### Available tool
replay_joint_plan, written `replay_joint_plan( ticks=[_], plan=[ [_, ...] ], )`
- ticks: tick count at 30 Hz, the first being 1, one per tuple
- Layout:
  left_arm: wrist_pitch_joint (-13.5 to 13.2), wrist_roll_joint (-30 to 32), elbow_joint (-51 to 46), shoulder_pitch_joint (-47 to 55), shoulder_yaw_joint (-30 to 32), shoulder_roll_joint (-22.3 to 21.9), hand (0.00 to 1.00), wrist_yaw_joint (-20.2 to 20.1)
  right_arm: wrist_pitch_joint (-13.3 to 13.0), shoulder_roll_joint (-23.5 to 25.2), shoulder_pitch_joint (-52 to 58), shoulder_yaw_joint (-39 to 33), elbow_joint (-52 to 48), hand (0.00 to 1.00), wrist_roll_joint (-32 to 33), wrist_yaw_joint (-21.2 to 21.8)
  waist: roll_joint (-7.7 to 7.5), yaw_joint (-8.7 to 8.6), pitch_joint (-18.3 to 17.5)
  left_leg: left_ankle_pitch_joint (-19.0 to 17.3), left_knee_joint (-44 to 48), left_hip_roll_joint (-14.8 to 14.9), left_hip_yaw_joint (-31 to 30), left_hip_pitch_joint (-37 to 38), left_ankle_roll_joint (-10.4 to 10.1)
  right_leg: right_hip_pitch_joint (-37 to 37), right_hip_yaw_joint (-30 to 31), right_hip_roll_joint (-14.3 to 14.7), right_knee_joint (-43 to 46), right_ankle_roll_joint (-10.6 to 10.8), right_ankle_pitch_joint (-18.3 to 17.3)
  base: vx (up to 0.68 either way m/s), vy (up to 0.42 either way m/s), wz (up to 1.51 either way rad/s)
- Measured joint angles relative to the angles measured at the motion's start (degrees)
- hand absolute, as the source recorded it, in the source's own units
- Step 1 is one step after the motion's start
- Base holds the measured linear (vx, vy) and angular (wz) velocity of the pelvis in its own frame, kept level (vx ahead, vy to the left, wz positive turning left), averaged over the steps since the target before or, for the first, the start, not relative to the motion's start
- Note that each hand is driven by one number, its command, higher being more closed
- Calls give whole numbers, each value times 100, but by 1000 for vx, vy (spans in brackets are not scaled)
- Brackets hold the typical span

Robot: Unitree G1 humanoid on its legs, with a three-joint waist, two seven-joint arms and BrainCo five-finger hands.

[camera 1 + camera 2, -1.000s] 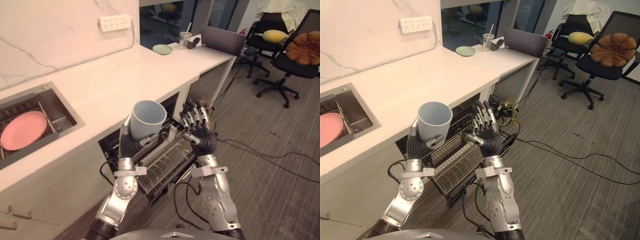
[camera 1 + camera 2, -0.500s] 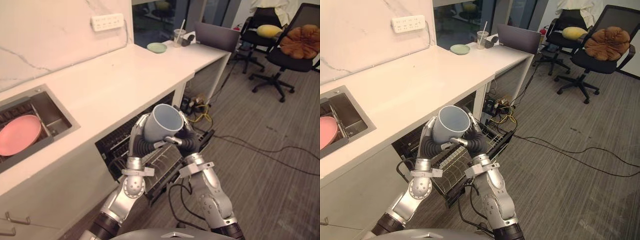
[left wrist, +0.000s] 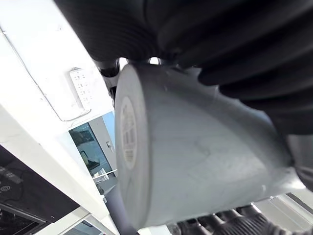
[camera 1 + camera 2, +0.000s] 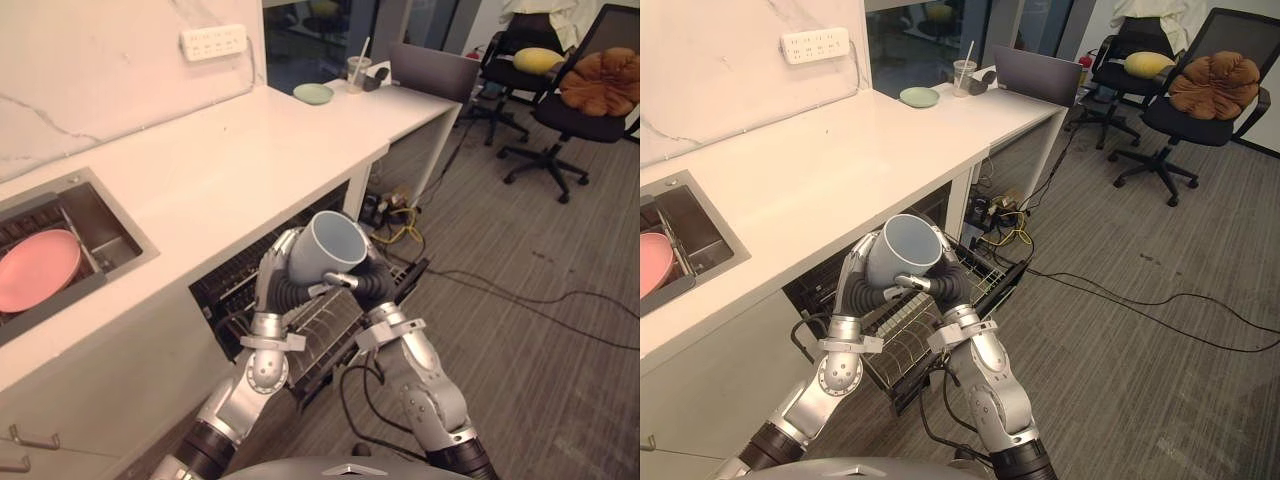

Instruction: Walk over to the sink, pick up the cup, carry it to the dishwasher, place the cup inside the dishwasher, then close the dishwasher door

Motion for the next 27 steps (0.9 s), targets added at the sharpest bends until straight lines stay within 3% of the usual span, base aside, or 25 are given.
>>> replay_joint_plan(
  ticks=[1, 20, 21, 27],
  plan=[
    [9, 64, 1, 0, -4, 24, 100, 3, 30, 2, -37, 41, -14, 100, -95, -4, -1, -1, 0, 0, 1, 0, 1, -1, 0, -2, 1, 0, 0, 0, 0, 0, 0, 0],
    [138, 80, 46, -21, -160, 139, 100, 240, 77, -188, -71, 176, -129, 100, -216, -284, -27, 12, 14, -99, 210, 27, 15, -148, -9, -86, 56, -6, -11, -10, 34, -17, -8, -1],
    [138, 64, 57, -21, -161, 142, 0, 245, 72, -187, -72, 189, -130, 100, -261, -308, -27, 13, 14, -99, 217, 31, 14, -155, -10, -89, 56, -4, -11, -13, 36, -34, -22, 0],
    [128, -183, 82, -7, -236, 164, 0, 244, 69, -181, -341, 256, -131, 100, -487, -598, -26, 12, 14, -98, 231, 35, 15, -177, -10, -110, 63, 2, -13, -24, 49, -6, -4, 0]
  ],
)
